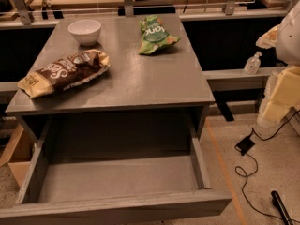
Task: Place green rice chip bag into top drawer
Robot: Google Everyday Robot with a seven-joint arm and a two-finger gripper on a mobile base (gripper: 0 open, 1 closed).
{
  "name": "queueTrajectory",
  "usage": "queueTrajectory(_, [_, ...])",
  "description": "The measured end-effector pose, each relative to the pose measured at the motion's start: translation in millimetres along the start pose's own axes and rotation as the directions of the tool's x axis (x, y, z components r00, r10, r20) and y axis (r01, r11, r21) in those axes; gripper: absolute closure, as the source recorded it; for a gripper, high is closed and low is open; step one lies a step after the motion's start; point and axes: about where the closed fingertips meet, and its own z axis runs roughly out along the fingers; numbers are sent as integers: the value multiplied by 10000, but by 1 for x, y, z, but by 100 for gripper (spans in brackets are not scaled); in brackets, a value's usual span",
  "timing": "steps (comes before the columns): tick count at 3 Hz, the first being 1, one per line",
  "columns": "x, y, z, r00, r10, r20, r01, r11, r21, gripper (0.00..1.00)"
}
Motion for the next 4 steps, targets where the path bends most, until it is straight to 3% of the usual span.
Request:
queueTrajectory(1, [0, -1, 0, 10000, 2, 9, -2, 10000, 20, 0])
queueTrajectory(2, [-12, -37, 14, 9978, 442, 502, -449, 9989, 120, 0])
queueTrajectory(3, [-37, -93, 61, 9900, 1146, 823, -1187, 9918, 471, 0])
queueTrajectory(4, [-37, -94, 61, 9900, 1145, 825, -1187, 9918, 472, 0])
